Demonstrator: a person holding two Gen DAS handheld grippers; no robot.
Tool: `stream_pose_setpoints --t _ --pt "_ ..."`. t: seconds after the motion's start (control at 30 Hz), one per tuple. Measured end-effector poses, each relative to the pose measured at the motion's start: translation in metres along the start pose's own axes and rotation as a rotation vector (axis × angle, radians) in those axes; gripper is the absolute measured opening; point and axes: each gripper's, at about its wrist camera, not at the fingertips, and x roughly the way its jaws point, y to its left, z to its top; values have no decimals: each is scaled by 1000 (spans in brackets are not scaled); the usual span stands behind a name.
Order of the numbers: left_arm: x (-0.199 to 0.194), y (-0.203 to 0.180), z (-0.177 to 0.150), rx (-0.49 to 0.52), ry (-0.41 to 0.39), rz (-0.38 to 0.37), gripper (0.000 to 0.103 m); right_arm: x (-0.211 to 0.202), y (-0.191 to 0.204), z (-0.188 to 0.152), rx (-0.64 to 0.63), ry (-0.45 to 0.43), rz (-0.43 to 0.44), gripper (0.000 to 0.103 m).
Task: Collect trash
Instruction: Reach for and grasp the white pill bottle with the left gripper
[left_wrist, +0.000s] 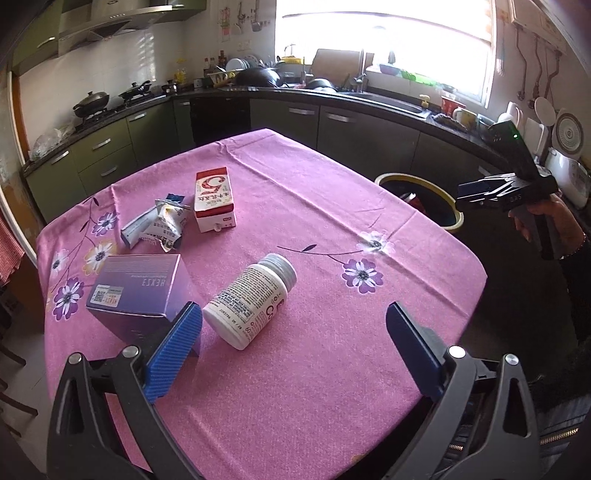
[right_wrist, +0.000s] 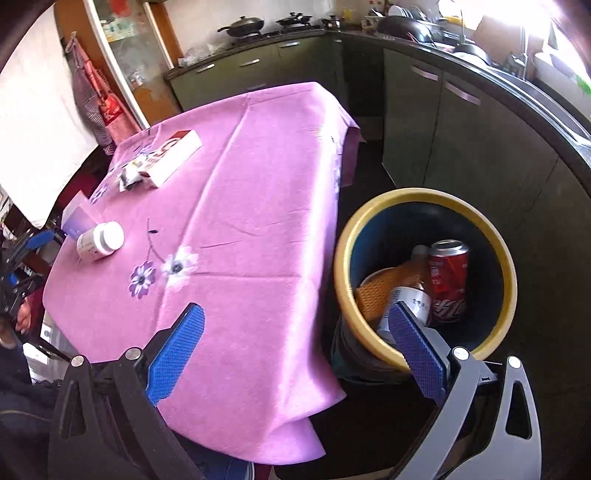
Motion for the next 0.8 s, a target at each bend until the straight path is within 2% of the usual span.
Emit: stream_pose_setpoints --t 0.13,0.23,0.47,0.8 --pt "18 0 9 58 48 -69 95 -1 30 -11 -15 -17 26 98" --pt "28 0 17 102 66 -90 95 -2 45 -18 -14 -25 38 98" --pt "56 14 29 128 136 -153 95 8 55 -30 0 -16 58 98" --pt "73 13 30 205 165 -110 95 16 69 -28 -17 -4 82 98"
